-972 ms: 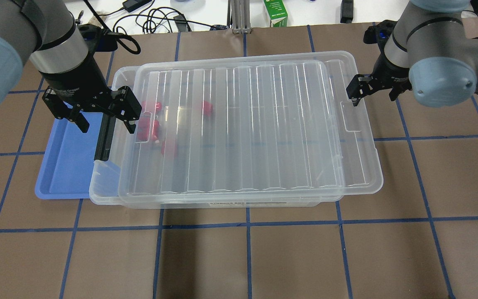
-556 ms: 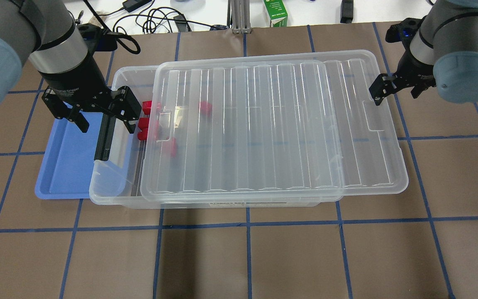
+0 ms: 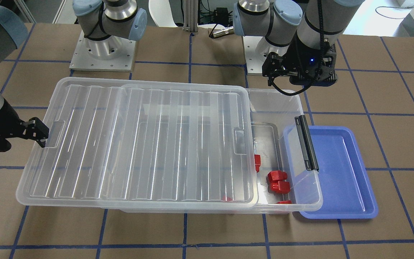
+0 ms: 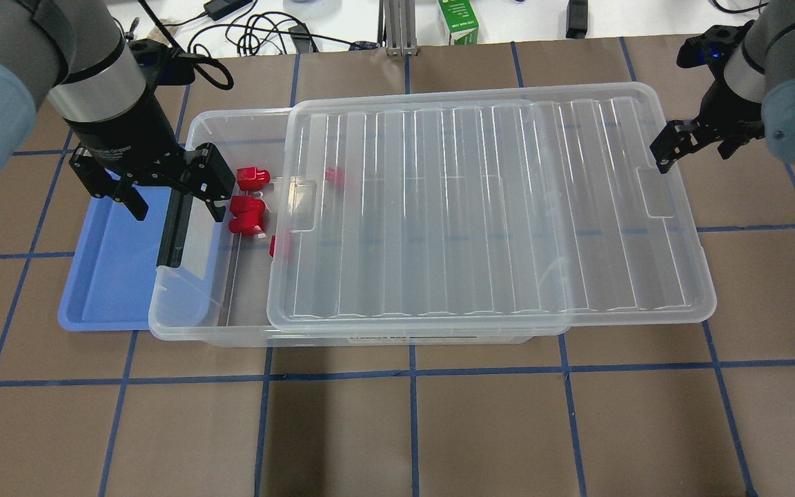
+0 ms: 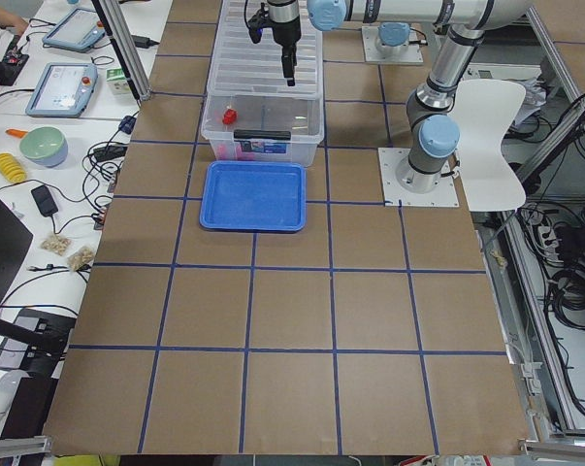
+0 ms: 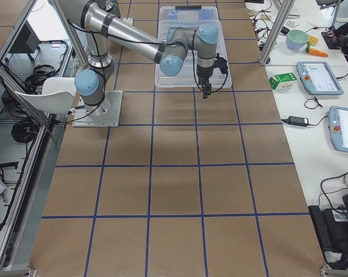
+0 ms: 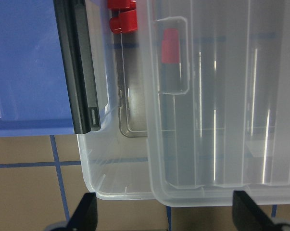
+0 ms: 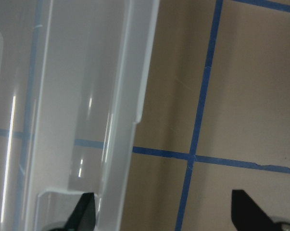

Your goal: Place red block in blue tray from box

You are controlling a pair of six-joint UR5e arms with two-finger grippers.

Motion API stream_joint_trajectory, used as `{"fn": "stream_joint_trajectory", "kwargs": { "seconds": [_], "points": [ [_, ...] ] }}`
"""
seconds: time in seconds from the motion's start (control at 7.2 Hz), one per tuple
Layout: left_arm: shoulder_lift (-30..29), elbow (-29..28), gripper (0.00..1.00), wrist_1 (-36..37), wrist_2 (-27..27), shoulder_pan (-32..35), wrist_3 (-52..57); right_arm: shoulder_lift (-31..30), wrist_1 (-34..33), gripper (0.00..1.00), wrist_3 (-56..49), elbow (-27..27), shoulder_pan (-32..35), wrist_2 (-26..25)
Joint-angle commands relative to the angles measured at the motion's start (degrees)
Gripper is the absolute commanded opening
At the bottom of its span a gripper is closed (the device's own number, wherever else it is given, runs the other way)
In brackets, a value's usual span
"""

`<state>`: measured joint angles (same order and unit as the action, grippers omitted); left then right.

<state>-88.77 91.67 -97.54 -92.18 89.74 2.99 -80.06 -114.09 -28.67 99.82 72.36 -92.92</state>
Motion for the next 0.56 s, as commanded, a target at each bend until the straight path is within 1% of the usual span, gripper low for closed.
{"fn": "stream_joint_trajectory", "kwargs": {
  "seconds": [0.0,0.42],
  "points": [
    [0.00,0.00,1.00,-0.02,-0.02,0.00,0.00,-0.01,-0.17,1.00,-4.89,-0.15,-2.75,-0.60],
    [-0.44,-0.17,1.00,0.68,0.94,-0.35,0.44,-0.44,0.00,1.00,-7.54,-0.06,-6.09,-0.51]
  ]
}}
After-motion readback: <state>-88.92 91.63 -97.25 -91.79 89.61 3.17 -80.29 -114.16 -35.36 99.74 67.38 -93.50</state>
